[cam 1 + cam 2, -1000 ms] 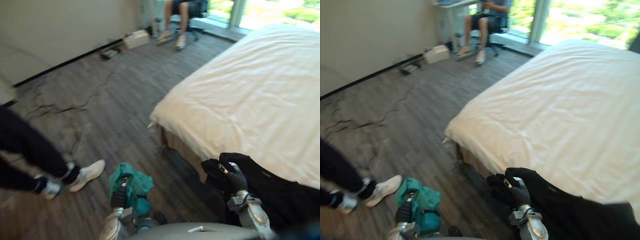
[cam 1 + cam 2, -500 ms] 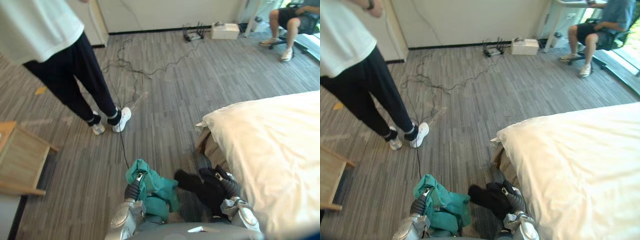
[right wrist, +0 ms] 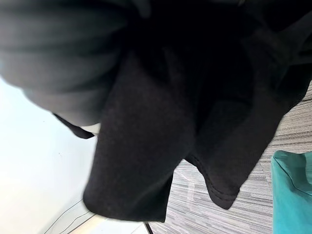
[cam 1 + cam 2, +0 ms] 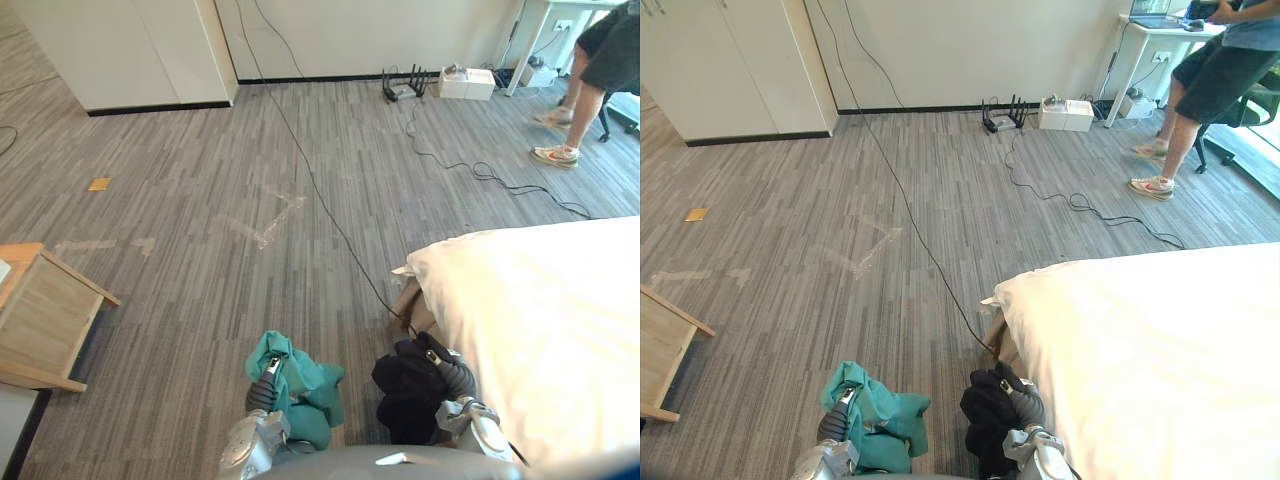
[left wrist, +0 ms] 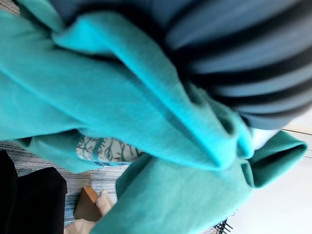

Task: Tidy the bed and pick cloth on bed and put in laundry

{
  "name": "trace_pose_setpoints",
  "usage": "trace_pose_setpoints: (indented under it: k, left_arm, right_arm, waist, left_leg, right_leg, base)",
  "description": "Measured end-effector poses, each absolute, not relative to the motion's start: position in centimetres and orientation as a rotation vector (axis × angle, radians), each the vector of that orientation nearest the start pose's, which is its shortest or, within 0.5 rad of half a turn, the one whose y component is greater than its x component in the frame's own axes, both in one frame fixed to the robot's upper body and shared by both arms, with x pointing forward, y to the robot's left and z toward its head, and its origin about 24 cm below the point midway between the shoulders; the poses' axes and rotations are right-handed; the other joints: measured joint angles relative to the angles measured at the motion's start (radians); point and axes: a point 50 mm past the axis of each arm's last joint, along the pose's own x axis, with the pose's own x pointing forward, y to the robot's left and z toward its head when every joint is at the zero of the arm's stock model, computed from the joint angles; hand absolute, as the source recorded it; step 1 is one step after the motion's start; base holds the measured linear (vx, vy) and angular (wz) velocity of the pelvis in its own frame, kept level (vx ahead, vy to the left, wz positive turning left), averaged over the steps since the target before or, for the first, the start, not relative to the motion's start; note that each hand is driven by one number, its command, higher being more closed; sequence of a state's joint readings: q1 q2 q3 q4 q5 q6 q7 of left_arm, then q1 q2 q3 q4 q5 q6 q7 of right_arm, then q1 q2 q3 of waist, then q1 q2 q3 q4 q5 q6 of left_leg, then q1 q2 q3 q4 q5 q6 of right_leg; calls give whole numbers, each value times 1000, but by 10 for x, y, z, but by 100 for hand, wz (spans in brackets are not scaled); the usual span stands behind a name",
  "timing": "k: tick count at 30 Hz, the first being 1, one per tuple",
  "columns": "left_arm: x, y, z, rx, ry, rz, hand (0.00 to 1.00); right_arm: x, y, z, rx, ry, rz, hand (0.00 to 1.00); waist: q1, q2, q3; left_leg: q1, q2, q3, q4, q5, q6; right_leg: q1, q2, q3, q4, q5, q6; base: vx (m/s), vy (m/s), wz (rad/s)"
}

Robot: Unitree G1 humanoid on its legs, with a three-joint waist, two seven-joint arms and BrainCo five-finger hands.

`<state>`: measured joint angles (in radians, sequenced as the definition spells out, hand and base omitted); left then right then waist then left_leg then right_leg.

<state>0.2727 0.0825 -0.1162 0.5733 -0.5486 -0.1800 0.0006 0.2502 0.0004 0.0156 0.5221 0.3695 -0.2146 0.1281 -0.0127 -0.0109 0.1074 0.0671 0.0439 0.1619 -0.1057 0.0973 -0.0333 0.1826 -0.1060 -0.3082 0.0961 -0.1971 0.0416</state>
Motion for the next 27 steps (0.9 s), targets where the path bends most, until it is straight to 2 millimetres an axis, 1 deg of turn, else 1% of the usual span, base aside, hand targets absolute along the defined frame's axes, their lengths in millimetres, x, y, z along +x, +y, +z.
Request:
trace_pose_setpoints:
  k: [5, 8, 11, 12, 13, 14, 16, 17, 19, 21, 22, 23, 25, 27]
  left_arm:
    - [127, 165, -113, -414, 646, 229, 100]
    - [130, 160, -106, -421, 616, 224, 100]
    - [133, 157, -98, -427, 576, 225, 100]
    - [135, 158, -96, -428, 558, 232, 100]
    - [139, 160, -92, -446, 533, 247, 100]
    - [141, 163, -90, -459, 518, 260, 100]
    - [145, 164, -88, -462, 502, 263, 100]
    - [145, 164, -88, -465, 502, 261, 100]
    - [143, 161, -89, -471, 507, 261, 100]
    - [145, 157, -87, -478, 500, 245, 100]
    - [146, 154, -86, -485, 495, 236, 100]
    - [146, 153, -86, -491, 496, 238, 100]
    - [146, 152, -86, -492, 496, 239, 100]
    - [146, 153, -87, -492, 498, 242, 100]
  right_arm:
    - [147, -157, -97, 385, 507, -96, 100]
    - [149, -151, -90, 407, 486, -72, 100]
    - [155, -145, -83, 418, 468, -32, 100]
    - [156, -144, -81, 418, 463, -24, 100]
    - [158, -142, -78, 415, 453, -7, 100]
    - [161, -142, -75, 412, 441, 2, 100]
    - [162, -143, -73, 400, 433, 8, 100]
    - [163, -144, -71, 391, 427, 13, 100]
    - [162, -145, -72, 389, 428, 12, 100]
    - [163, -145, -70, 388, 422, 12, 100]
    - [165, -146, -68, 390, 408, 10, 100]
    - [164, -146, -67, 390, 406, 9, 100]
    - [163, -146, -68, 391, 408, 10, 100]
    - [162, -146, -68, 392, 412, 14, 100]
  waist:
    - [1, 0, 0]
    - [3, 3, 2]
    - [7, 9, 7]
    - [10, 7, 10]
    - [21, 9, 19]
    - [26, 11, 45]
    - [29, 12, 63]
    - [30, 15, 72]
    - [30, 18, 75]
    - [30, 27, 81]
    - [32, 34, 86]
    - [31, 39, 88]
    - [34, 38, 88]
    - [36, 39, 88]
  left_leg:
    - [0, 0, 0, 0, 0, 0]
    - [0, 0, 1, 0, -2, -1]
    - [-22, 3, 19, 27, -27, -5]
    - [-57, 7, 21, 82, -57, -4]
    - [-113, 21, 22, 200, -101, 0]
    - [-172, 38, 32, 342, -142, 1]
    - [-250, 64, 56, 505, -159, -3]
    - [-264, 69, 56, 546, -159, -3]
    - [-238, 60, 56, 515, -159, -3]
    - [-192, 49, 53, 429, -158, -1]
    - [-164, 41, 50, 361, -149, 9]
    - [-142, 35, 52, 305, -135, 11]
    - [-132, 31, 55, 272, -122, 10]
    - [-131, 32, 68, 263, -122, 10]
  right_leg:
    - [1, 0, 0, 0, 0, 0]
    - [1, 0, 1, 0, -1, 0]
    - [-18, -2, 18, 8, -11, 0]
    - [-31, -1, 23, 10, -14, -2]
    - [-35, -1, 25, 13, -11, -4]
    - [-32, 1, 22, 24, -11, -6]
    - [-26, 3, 20, 28, -12, -7]
    - [-15, 3, 20, 27, -14, -8]
    - [-2, -2, 22, 25, -16, -9]
    - [1, -2, 27, 23, -18, -11]
    - [0, 1, 27, 17, -17, -10]
    - [1, 1, 27, 12, -14, -9]
    - [3, 1, 30, -1, -6, -8]
    - [2, 2, 35, -13, 2, -5]
  base:
    - [0, 0, 0]
    - [0, 0, -1]
    - [3, 3, -12]
    - [17, 3, -9]
    - [42, 2, -5]
    - [44, 2, 1]
    - [13, -4, 6]
    - [14, -4, 6]
    - [38, 8, 8]
    - [11, 14, 5]
    - [-38, 2, 3]
    - [-48, -3, 4]
    - [-49, -8, -1]
    - [-21, 11, -12]
